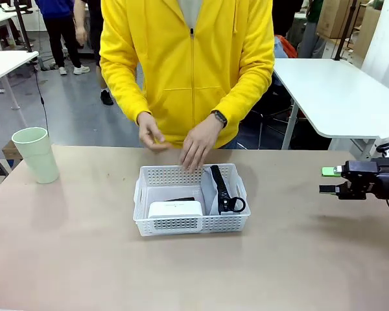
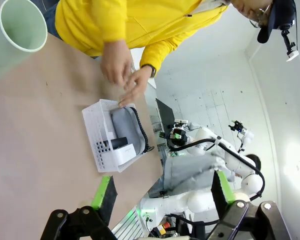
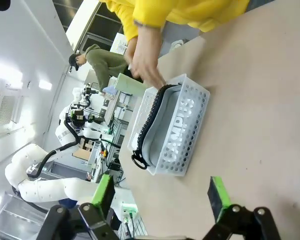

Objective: Efficiently arrange items inside the basket to fit them all.
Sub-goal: Pick up the Reusable plastic cup and place it inside the Organizing basket.

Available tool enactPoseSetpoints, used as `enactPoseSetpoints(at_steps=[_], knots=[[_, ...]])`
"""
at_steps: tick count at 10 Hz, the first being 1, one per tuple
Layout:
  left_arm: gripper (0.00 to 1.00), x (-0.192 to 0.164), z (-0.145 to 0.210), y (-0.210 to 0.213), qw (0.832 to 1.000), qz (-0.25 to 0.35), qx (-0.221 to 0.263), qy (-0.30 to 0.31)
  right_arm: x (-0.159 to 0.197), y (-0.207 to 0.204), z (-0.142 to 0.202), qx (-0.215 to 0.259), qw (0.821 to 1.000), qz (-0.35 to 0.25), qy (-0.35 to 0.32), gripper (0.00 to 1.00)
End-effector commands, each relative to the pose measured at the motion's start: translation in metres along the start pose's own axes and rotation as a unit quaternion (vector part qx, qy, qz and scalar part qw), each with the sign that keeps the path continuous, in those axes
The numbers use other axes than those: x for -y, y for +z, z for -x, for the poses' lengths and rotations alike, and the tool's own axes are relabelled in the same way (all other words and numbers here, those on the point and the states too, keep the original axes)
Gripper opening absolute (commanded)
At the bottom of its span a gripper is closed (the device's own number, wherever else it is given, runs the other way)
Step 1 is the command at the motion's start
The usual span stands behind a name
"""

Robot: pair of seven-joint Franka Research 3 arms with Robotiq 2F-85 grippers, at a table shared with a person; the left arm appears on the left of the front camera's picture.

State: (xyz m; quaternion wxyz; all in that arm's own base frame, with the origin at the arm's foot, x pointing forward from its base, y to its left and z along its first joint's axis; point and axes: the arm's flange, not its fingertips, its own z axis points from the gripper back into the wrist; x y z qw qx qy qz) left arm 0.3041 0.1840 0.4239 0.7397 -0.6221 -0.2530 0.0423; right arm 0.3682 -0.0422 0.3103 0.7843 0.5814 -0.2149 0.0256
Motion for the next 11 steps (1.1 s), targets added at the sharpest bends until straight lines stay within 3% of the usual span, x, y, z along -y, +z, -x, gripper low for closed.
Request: enactPoseSetpoints(at_steps=[1, 7, 8, 9, 11], knots=[[1.0, 0.002, 0.0, -0.002, 1.0, 0.012, 0.009, -0.011, -0.002, 0.003, 0.0, -0.005, 1.0, 0.0, 0.001, 1.0], [1.0, 0.0, 0.0, 0.0, 1.0, 0.0, 0.0, 0.0, -0.002, 0.003, 0.0, -0.005, 1.0, 0.0, 0.001, 1.0], [1.0, 0.004, 0.006, 0.005, 0.996, -0.013, -0.035, -0.083, -0.002, 0.003, 0.0, -0.005, 1.0, 0.0, 0.001, 1.0], [1.0, 0.008, 0.008, 0.003, 0.991, -0.001, -0.056, -0.125, -0.002, 0.003, 0.0, -0.005, 1.0, 0.0, 0.001, 1.0], [1.0, -0.002, 0.007, 0.003, 0.981, -0.099, -0.003, -0.167, -0.002, 0.003, 0.0, -0.005, 1.0, 0.0, 0.001, 1.0]])
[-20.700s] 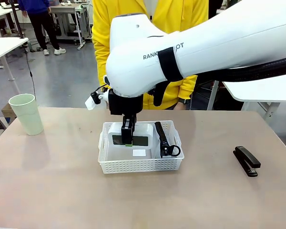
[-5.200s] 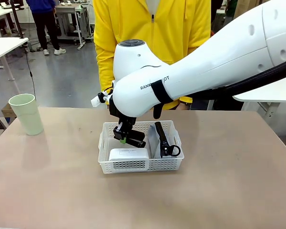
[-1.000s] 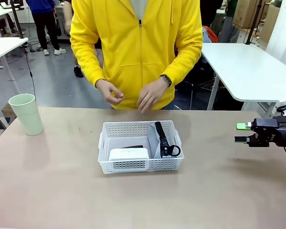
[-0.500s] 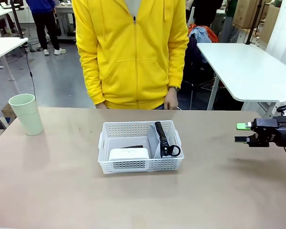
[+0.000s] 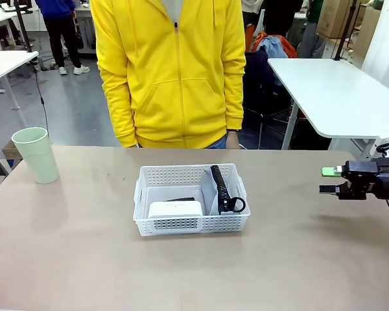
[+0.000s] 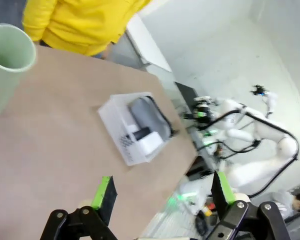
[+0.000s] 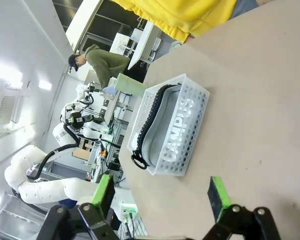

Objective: Efficiently arrange items inside the basket to fit them all.
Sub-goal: Pick up the Reusable plastic cup and place it inside the Organizing basket.

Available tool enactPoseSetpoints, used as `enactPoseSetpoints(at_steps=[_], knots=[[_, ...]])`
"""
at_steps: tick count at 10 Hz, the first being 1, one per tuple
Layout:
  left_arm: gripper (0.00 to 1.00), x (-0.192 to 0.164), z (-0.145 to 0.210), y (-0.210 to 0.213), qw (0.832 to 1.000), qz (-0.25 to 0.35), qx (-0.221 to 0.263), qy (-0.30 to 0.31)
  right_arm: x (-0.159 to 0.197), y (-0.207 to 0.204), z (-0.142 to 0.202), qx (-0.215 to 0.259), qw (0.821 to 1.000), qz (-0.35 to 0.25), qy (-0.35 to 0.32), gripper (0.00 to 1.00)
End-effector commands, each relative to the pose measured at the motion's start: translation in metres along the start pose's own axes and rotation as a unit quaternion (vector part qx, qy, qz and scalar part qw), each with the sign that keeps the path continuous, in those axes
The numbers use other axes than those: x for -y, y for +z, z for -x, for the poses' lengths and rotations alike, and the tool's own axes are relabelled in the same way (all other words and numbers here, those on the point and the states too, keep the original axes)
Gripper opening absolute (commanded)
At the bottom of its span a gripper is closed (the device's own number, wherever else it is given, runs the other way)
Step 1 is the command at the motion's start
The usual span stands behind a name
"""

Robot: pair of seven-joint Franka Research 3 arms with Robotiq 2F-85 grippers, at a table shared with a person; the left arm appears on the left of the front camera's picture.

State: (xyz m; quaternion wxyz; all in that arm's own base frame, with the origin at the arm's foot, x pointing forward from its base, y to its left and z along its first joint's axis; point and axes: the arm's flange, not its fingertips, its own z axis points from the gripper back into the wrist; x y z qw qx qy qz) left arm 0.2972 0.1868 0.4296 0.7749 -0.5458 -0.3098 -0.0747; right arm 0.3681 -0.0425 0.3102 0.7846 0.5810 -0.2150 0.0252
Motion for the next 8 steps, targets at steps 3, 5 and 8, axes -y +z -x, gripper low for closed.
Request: enactPoseSetpoints(at_steps=[3, 5, 8], knots=[[1.0, -0.04, 0.007, 0.007, 0.99, -0.127, 0.022, -0.054, -0.002, 0.003, 0.0, -0.005, 1.0, -0.001, 0.001, 1.0], [1.0, -0.062, 0.004, 0.014, 0.981, -0.179, 0.033, -0.072, -0.002, 0.003, 0.0, -0.005, 1.0, -0.001, 0.001, 1.0], [1.0, -0.088, -0.014, 0.018, 0.978, -0.184, 0.1, -0.01, -0.002, 0.003, 0.0, -0.005, 1.0, -0.001, 0.001, 1.0]])
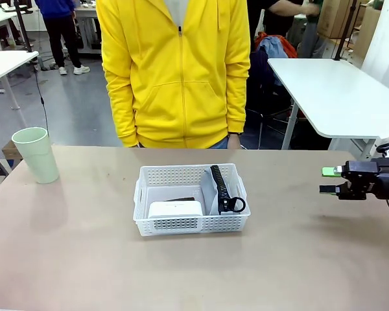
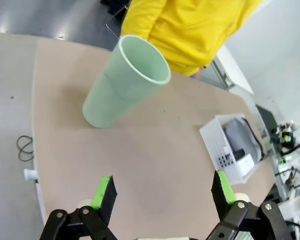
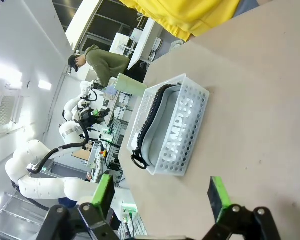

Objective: Efficiently arrange items inside the basket to fit them all.
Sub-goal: Pick up the Reusable plastic cup and place it inside the Organizing basket.

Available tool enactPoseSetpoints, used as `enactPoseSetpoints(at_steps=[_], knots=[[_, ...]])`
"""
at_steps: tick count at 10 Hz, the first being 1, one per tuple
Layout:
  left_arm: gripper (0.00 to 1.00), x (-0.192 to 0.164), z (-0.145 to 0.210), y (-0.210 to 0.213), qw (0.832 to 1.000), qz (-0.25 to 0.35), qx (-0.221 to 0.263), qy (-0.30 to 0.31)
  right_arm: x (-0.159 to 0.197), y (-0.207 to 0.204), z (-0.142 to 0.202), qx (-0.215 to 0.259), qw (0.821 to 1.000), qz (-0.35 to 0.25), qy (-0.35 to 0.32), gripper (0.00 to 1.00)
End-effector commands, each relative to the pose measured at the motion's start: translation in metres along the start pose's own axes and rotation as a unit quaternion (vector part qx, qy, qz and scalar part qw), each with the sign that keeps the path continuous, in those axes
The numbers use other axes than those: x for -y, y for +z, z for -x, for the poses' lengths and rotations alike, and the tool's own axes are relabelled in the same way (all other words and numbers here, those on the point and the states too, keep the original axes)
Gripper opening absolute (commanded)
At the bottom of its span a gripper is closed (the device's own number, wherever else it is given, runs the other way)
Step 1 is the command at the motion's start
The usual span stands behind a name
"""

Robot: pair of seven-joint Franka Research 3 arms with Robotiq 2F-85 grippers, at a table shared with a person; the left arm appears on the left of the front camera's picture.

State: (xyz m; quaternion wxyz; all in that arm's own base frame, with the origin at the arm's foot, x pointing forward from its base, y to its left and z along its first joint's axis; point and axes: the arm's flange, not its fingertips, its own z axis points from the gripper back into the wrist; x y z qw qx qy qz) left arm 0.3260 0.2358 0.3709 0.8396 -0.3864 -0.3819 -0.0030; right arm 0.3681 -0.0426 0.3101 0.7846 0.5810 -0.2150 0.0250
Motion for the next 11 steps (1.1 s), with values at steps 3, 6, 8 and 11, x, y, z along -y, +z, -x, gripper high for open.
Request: enactPoseSetpoints(at_steps=[3, 6, 8, 11], knots=[[1.0, 0.008, 0.004, 0.004, 1.0, 0.004, -0.018, -0.019, -0.002, 0.003, 0.0, -0.005, 1.0, -0.001, 0.001, 1.0], [1.0, 0.004, 0.0, 0.001, 1.0, 0.0, -0.015, -0.012, -0.002, 0.003, 0.0, -0.005, 1.0, -0.001, 0.001, 1.0], [1.0, -0.019, 0.001, -0.036, 0.991, 0.024, -0.054, -0.123, -0.002, 0.003, 0.0, -0.005, 1.0, -0.001, 0.001, 1.0], [1.0, -0.042, 0.01, -0.074, 0.968, 0.01, -0.035, -0.248, -0.002, 0.003, 0.0, -0.005, 1.0, -0.001, 0.001, 1.0]])
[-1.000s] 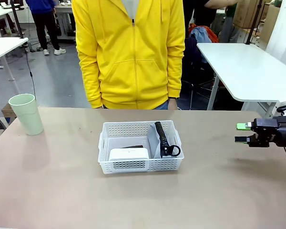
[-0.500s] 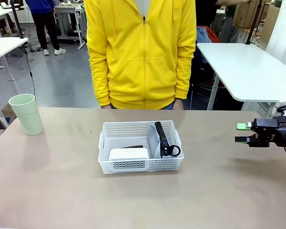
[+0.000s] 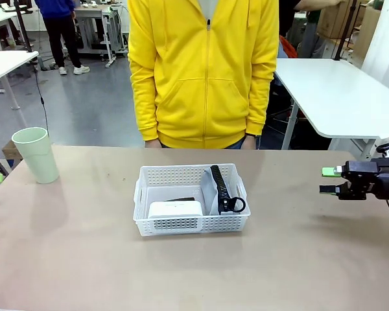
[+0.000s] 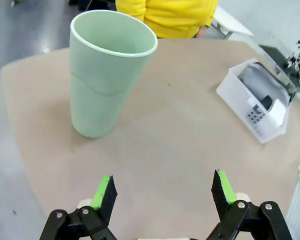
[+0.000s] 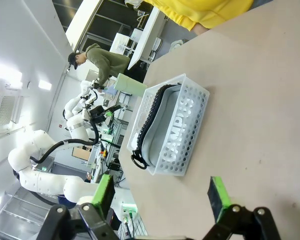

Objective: Efficiently arrange items inside the basket to fit them all.
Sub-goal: Pick up the Reusable plastic cup and place it inside the Organizing basket.

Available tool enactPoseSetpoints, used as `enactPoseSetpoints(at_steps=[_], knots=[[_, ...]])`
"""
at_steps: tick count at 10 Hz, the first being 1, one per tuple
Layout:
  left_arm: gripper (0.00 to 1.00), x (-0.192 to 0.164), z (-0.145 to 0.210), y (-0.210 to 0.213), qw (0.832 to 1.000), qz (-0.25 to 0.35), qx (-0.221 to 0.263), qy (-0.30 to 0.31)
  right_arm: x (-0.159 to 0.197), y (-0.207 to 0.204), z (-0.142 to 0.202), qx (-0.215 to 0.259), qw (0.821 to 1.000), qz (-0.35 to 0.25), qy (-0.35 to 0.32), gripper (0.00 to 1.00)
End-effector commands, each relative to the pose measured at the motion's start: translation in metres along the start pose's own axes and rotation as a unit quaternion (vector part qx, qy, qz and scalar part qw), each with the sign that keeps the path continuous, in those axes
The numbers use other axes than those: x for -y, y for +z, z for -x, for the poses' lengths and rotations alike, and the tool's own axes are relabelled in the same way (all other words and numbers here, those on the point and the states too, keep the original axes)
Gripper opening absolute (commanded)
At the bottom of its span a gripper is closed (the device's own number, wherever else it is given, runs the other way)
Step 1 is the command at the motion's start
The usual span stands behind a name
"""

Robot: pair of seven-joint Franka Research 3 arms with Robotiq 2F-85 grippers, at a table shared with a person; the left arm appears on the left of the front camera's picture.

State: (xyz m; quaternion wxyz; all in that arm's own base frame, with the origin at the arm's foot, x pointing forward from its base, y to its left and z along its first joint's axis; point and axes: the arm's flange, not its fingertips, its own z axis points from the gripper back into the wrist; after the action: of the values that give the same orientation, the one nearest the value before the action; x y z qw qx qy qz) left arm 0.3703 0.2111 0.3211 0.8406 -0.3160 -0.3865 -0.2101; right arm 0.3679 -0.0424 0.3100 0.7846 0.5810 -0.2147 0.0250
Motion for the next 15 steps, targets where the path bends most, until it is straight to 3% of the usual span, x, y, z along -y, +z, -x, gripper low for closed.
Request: enactPoseSetpoints(at_steps=[1, 2, 3, 4, 7, 11, 15], knots=[[1.0, -0.015, 0.009, -0.017, 0.996, -0.028, 0.05, -0.073, -0.002, 0.003, 0.0, -0.005, 1.0, -0.001, 0.002, 1.0], [1.0, -0.02, 0.008, -0.021, 0.995, -0.014, 0.069, -0.068, -0.002, 0.003, 0.0, -0.005, 1.0, -0.001, 0.002, 1.0], [1.0, -0.026, 0.002, -0.029, 0.997, -0.026, 0.07, -0.016, -0.002, 0.003, 0.0, -0.005, 1.0, -0.001, 0.002, 1.0], [1.0, -0.011, 0.006, -0.015, 0.998, -0.018, 0.031, -0.059, -0.002, 0.003, 0.0, -0.005, 1.0, -0.001, 0.002, 1.0], [1.0, -0.011, 0.006, -0.015, 0.998, -0.018, 0.031, -0.059, -0.002, 0.003, 0.0, -0.005, 1.0, -0.001, 0.002, 1.0], [1.0, -0.056, 0.0, -0.051, 0.993, -0.009, 0.104, -0.054, -0.002, 0.003, 0.0, -0.005, 1.0, -0.001, 0.002, 1.0], [1.0, -0.083, 0.007, -0.081, 0.996, 0.003, 0.061, -0.065, -0.002, 0.003, 0.0, -0.005, 1.0, -0.001, 0.002, 1.0]])
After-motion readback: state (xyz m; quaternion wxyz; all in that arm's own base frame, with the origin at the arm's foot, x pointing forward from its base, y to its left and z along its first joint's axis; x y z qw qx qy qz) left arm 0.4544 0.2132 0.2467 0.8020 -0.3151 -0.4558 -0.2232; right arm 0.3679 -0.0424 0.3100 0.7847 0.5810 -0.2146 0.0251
